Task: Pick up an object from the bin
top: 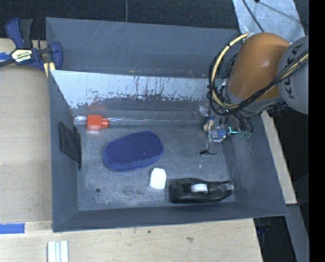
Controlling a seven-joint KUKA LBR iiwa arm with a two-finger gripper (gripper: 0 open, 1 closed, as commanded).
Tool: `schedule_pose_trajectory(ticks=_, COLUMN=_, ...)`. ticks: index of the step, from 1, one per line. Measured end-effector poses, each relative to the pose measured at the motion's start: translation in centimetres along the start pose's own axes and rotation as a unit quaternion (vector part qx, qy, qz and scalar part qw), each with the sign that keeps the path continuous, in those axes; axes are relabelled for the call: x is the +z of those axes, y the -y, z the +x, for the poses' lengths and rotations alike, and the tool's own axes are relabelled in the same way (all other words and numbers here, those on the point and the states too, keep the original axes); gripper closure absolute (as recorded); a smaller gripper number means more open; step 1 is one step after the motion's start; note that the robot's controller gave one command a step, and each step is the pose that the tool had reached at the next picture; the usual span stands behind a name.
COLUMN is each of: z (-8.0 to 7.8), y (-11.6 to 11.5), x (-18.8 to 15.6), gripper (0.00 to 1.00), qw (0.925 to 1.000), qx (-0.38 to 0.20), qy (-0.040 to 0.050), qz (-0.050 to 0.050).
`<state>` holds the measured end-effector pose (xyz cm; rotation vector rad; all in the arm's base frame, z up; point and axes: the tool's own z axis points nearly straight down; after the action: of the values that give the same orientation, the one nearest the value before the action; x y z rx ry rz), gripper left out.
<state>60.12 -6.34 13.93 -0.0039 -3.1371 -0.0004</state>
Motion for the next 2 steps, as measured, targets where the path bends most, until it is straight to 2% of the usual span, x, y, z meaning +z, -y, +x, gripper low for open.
schedule_pose_trajectory(ticks=1, z=2.7, y=8.0, x=-2.4, gripper=0.0, qw=1.0, qx=0.006, qy=0.0032, qz=0.002)
schedule_pose_trajectory(ticks=2, z=-1.1, y=2.6, x=5.6, gripper=0.0, qw=0.9946, qx=0.103, qy=0.001, qz=-0.001)
